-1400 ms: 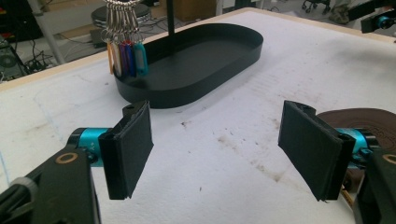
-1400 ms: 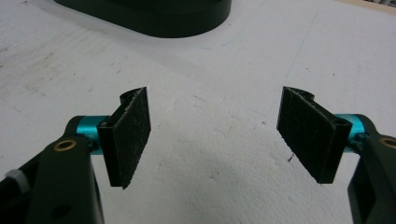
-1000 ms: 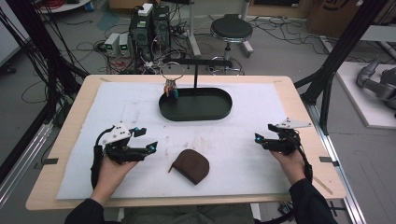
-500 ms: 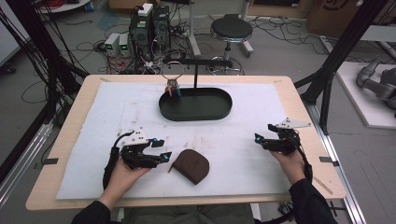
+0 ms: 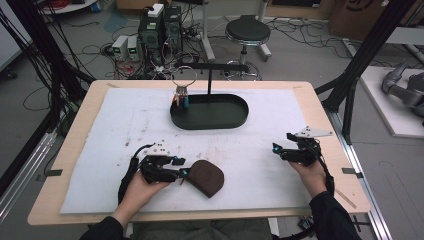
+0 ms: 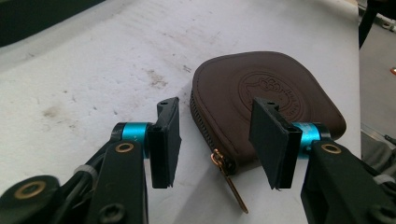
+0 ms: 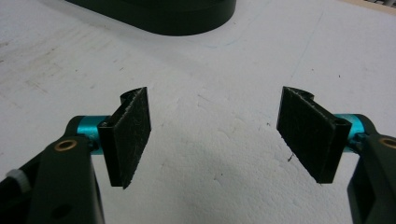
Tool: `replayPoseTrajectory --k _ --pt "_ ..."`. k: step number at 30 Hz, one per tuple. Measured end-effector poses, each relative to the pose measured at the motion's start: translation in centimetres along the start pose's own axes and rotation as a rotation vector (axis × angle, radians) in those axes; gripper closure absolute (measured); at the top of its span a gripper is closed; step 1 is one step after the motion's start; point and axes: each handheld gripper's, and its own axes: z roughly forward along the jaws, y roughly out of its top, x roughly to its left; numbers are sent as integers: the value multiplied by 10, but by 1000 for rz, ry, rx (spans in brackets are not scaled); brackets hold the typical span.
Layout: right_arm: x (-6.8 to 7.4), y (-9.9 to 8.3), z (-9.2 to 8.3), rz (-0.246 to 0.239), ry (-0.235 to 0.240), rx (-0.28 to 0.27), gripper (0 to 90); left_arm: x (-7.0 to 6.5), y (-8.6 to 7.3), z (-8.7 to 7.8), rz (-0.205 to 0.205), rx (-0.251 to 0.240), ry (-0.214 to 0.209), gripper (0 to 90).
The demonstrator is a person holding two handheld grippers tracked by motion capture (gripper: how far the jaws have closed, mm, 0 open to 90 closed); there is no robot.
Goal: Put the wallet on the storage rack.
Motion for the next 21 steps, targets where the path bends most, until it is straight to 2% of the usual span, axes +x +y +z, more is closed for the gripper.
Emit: replayPoseTrajectory --k 4,8,11,15,16,17,18,21 --pt "0 0 0 1 1 0 268 -1 0 7 -8 32 -9 544" --pt "0 0 0 0 1 -2 268 1 -1 7 -32 33 -24 564" --pt "0 0 0 0 4 1 268 2 -3 8 -73 33 -49 600" --pt "0 0 1 1 5 1 268 8 -7 10 -145 32 -82 601" --pt "0 0 1 1 4 1 268 8 -7 10 -148 32 -89 608" --pt "0 0 1 -3 3 2 268 7 -7 10 -146 31 -106 651" --pt "1 0 1 0 2 2 268 5 -6 9 -135 32 -97 690" --pt "1 0 1 -2 5 1 269 3 -6 9 -115 28 -87 718"
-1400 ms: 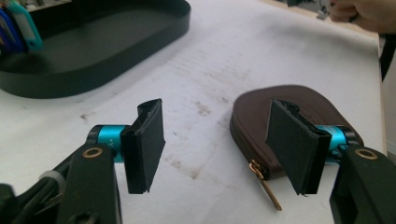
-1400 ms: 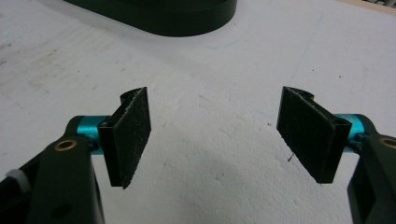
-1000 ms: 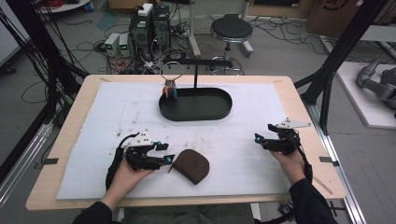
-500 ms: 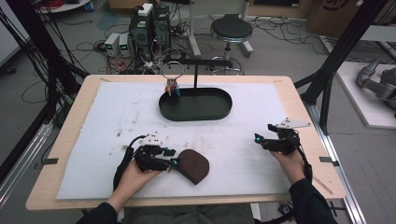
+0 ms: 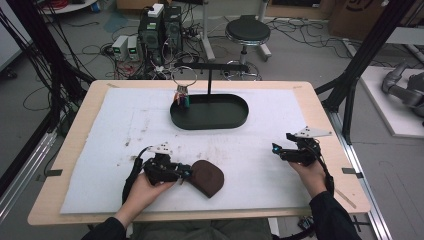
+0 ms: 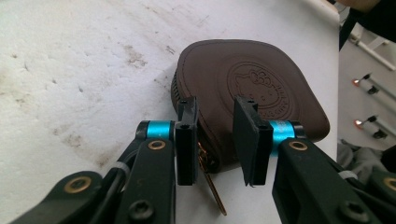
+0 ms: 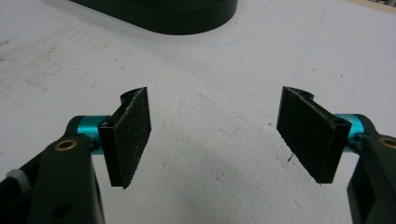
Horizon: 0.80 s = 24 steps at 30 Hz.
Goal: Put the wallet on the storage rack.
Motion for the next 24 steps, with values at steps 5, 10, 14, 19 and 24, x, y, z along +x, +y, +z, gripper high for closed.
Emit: replayPoseTrajectory --k 5,10,14,19,24 --pt "1 0 0 -5 0 -1 270 3 -3 -2 -12 -35 -10 788" --pt "0 0 0 2 -2 -2 270 3 -4 -4 -4 -62 -21 828" --pt "1 1 0 0 -3 -7 271 1 -3 -6 -4 -102 -41 845" --pt "1 1 -1 -6 -4 -13 271 -3 0 -8 33 -146 -41 867" --pt "3 2 -2 -10 -4 -21 273 -10 7 -13 92 -202 -31 875"
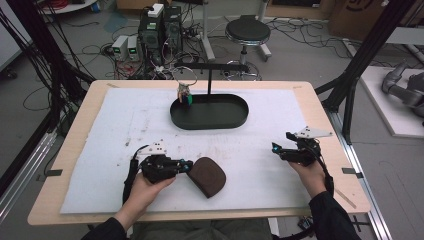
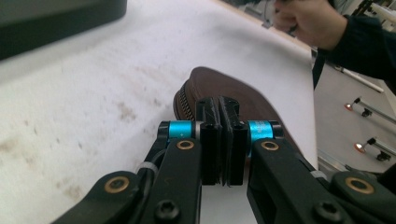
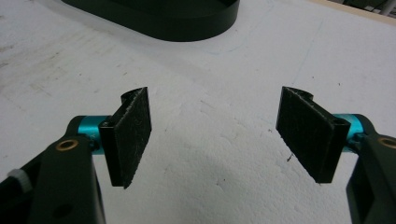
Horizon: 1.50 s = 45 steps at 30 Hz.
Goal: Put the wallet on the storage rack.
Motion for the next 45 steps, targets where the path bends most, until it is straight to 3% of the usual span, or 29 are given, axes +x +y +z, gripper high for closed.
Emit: replayPoseTrajectory --k 7,13,19,25,33,41,45 --pt "4 2 0 -2 14 -22 274 -6 15 -1 80 -47 16 883" --pt "16 9 0 -23 58 -57 274 -15 22 2 163 -66 -8 887" --pt "32 17 -3 -31 197 -135 274 -19 23 0 202 -74 -45 887" --pt "50 23 1 -60 329 -156 273 -25 24 -1 242 -79 -87 888" --pt "77 28 18 -121 561 -111 269 -27 24 -2 270 -71 -137 887" --pt "105 32 35 -188 712 -60 269 -28 24 -3 289 -64 -173 889" --pt "116 32 45 -211 757 -20 308 -28 24 -4 288 -60 -183 889"
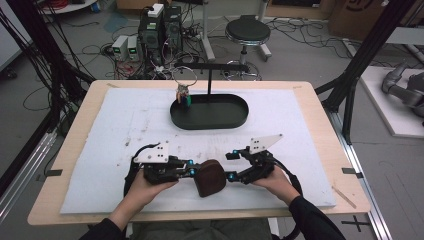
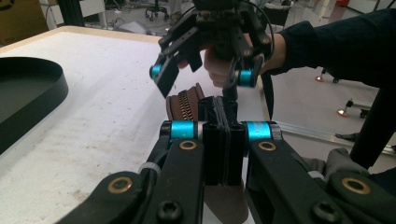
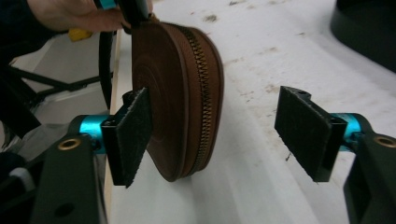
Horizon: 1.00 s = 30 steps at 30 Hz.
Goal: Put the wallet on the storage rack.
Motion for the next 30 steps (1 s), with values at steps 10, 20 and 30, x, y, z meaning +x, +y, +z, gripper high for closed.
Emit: replayPoseTrajectory --k 10,20,30 --pt "3 -1 23 -28 100 93 574 0 0 -2 1 8 -11 887" --pt "9 3 14 -96 105 64 698 3 22 4 -23 75 -28 508" --pt "16 9 11 -155 111 73 702 2 40 25 36 253 -20 442"
